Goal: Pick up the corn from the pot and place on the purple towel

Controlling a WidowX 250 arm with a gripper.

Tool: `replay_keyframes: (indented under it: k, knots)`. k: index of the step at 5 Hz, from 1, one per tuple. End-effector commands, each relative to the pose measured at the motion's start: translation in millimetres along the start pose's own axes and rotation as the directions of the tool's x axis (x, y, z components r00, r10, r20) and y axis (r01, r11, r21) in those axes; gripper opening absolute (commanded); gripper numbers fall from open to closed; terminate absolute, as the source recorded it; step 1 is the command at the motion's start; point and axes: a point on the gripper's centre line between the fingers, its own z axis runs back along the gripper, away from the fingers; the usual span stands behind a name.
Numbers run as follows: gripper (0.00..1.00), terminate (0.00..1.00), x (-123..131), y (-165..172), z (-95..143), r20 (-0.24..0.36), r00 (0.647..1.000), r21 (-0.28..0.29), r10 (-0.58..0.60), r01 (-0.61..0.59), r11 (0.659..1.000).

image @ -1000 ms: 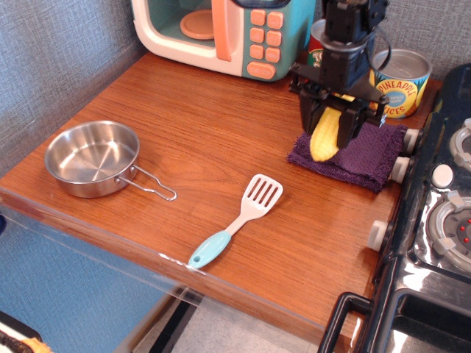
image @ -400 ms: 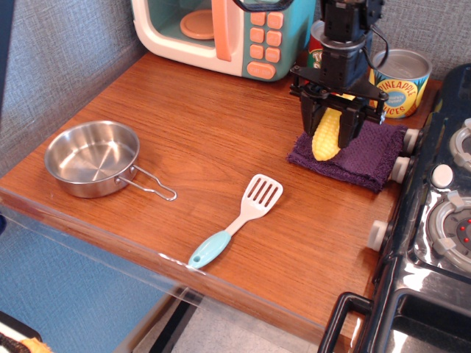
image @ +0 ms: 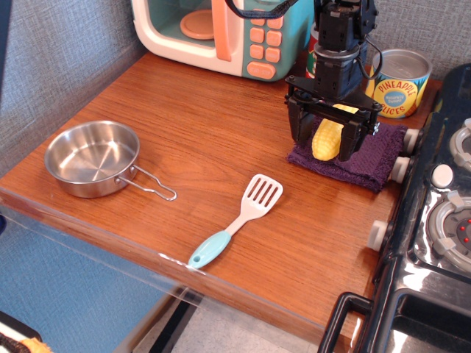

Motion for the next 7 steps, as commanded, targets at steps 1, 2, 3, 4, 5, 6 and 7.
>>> replay_keyframes:
  k: [1,2,3,4,5,6,7]
  knots:
    - [1.00,0.00,-41.4,3.4,97.7,0.236,0.970,0.069,-0.062,0.047,0.996]
    - [1.00,0.00,-76.1,26.6,115.4,0.246,0.969,0.115,0.009,-0.039,0.993]
    - [1.00,0.00,-104.7,58.1,98.6,0.195,0.976,0.105,0.098,-0.120,0.987]
    - [1.00,0.00,-127.4,80.0,75.8,0.112,0.982,0.091,0.150,-0.161,0.983]
    - [1.00,0.00,-136.6,88.6,61.5,0.063,0.986,0.080,0.154,-0.159,0.984]
    - [1.00,0.00,-138.9,90.3,60.0,0.060,0.987,0.079,0.146,-0.151,0.985]
    - [1.00,0.00,-139.6,90.9,56.5,0.068,0.989,0.120,0.133,-0.140,0.983]
